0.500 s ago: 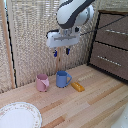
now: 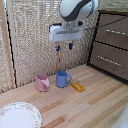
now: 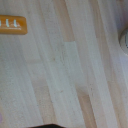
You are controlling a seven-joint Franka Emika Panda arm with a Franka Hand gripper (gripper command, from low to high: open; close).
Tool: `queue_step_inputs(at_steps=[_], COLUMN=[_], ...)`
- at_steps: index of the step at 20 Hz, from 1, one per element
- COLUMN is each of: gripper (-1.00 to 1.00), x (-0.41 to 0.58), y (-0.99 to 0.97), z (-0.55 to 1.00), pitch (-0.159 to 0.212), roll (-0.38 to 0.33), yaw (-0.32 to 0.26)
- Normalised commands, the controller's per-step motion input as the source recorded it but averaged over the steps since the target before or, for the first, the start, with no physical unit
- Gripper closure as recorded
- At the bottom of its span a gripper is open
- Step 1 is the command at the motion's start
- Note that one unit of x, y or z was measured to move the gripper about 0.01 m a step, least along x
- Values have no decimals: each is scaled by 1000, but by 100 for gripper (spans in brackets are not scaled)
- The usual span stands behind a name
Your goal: Kindly get your arm to the topmost drawer handle. Get a good grip on it, then softly pull to open it.
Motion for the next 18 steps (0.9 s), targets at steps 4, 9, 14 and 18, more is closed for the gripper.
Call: queue_step_inputs(at_steps=[4, 9, 14, 18], gripper=[-100, -100, -100, -100], x=[0, 0, 0, 0], y=[-286, -242, -207, -127], z=[201, 23, 0, 0], pitch=[-16, -25, -3, 2], roll=[-308, -365, -375, -375], yaw=[52, 65, 63, 41])
